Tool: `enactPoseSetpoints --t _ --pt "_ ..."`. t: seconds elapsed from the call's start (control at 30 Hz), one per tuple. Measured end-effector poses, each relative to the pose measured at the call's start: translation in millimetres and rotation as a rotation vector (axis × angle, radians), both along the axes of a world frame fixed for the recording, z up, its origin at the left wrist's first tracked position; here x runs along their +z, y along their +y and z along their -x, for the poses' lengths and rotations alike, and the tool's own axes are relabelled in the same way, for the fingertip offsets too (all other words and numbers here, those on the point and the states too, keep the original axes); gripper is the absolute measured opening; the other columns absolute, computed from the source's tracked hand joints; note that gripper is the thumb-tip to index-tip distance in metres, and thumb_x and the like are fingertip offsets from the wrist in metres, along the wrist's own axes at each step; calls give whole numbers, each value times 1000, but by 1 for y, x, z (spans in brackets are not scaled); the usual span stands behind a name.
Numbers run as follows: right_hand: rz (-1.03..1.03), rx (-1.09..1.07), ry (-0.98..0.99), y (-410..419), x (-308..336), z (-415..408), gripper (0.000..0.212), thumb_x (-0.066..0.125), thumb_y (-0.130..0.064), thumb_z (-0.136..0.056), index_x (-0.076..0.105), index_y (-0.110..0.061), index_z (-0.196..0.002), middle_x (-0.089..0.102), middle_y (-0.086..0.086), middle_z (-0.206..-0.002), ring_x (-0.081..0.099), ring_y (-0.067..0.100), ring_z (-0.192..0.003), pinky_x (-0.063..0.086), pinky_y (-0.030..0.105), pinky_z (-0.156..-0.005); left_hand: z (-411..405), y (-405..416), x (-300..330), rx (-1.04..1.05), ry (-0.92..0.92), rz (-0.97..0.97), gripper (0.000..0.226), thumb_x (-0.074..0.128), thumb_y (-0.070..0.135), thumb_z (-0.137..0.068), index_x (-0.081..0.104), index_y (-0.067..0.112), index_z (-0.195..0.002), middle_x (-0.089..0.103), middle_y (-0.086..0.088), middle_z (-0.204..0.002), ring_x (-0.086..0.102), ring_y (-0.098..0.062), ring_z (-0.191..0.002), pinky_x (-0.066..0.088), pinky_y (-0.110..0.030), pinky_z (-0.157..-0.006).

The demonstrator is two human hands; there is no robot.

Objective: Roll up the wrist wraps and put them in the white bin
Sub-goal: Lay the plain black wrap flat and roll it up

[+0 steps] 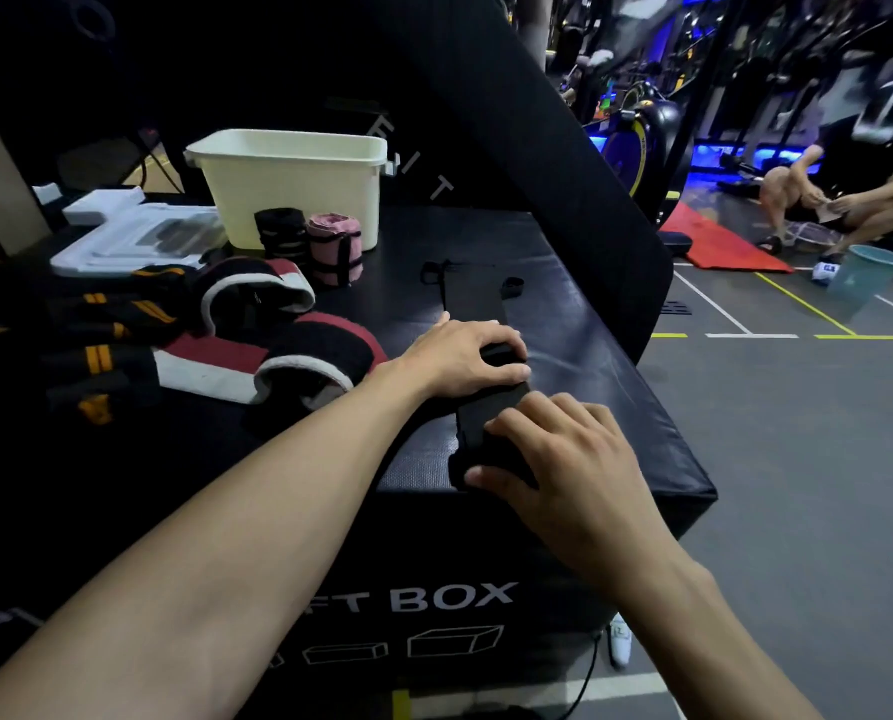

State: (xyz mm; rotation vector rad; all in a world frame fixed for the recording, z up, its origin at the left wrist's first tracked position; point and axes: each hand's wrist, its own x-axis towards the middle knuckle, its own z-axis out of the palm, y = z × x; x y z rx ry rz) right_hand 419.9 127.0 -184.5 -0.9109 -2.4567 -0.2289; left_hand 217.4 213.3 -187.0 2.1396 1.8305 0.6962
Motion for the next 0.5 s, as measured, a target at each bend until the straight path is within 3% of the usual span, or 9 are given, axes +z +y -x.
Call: enactPoseSetpoints --t 0.13,0.3,0.4,0.5 --pt "57 -41 -121 1 1 -2 36 78 -46 -75 67 -26 -104 63 -8 -95 62 20 -88 44 36 -75 -1 -1 0 -3 -24 1 28 64 60 -93 66 43 -115 55 20 -147 34 -4 -149 1 -53 -125" --pt "25 -1 -150 8 1 -2 35 58 -47 -83 66 -26 -109 64 -8 -93 63 18 -87 43 36 -72 -1 1 -3 6 -58 7 23 65 62 -90 65 48 -108 56 21 -147 36 -4 -148 -1 -54 -126" --pt "47 47 -200 12 10 -3 30 67 -44 -83 63 -25 -107 62 -8 -91 61 20 -84 40 36 -69 -2 -1 -3 23 -57 -4 27 66 63 -88 67 46 -109 58 21 -143 45 -6 -141 0 -55 -126" --pt "128 102 -244 10 23 -2 29 64 -45 -90 62 -26 -110 64 -8 -99 59 19 -94 38 37 -77 -4 -5 -2 38 -50 -11 34 66 66 -86 68 44 -112 60 22 -139 49 -7 -137 1 -53 -125"
